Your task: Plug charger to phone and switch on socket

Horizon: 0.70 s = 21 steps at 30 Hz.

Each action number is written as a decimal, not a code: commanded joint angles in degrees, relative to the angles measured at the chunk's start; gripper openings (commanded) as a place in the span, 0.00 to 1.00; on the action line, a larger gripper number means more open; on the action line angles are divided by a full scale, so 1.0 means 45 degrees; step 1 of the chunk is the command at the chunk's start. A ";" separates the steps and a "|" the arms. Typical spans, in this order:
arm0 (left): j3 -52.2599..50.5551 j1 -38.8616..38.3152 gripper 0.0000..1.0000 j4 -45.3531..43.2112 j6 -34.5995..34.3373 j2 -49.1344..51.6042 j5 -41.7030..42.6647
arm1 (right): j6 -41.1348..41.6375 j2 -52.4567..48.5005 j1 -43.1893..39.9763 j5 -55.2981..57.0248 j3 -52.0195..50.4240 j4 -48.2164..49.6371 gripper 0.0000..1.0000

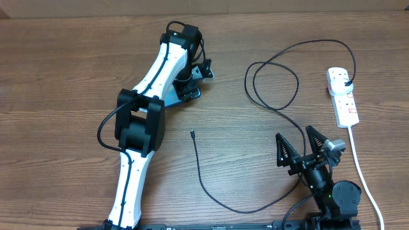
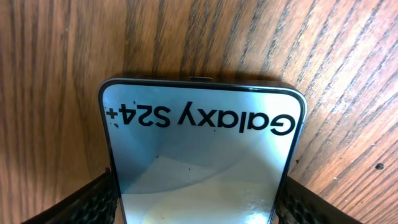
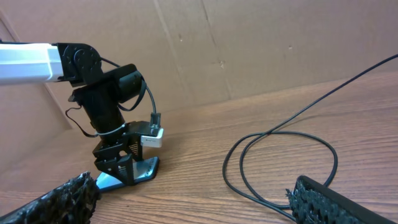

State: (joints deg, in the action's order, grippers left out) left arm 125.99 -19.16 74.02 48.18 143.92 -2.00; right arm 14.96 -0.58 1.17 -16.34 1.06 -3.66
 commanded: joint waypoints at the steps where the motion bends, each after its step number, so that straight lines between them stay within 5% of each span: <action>1: -0.0607 -0.0083 0.83 0.0321 -0.0243 0.1321 0.1117 | 0.0015 0.0092 -0.0029 -0.0044 -0.0136 0.0073 1.00; 7: -0.0607 -0.0083 1.00 0.0563 -0.0563 0.1321 0.1122 | 0.0015 0.0092 -0.0029 -0.0044 -0.0136 0.0073 1.00; 21: 0.0525 -0.0083 1.00 0.0058 -0.4085 0.0457 0.0952 | 0.0015 0.0092 -0.0029 -0.0049 -0.0136 0.0073 1.00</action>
State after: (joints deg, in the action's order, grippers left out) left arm 126.82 -19.18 74.87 37.93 144.42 0.99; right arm 14.96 -0.58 1.17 -16.32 1.06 -3.66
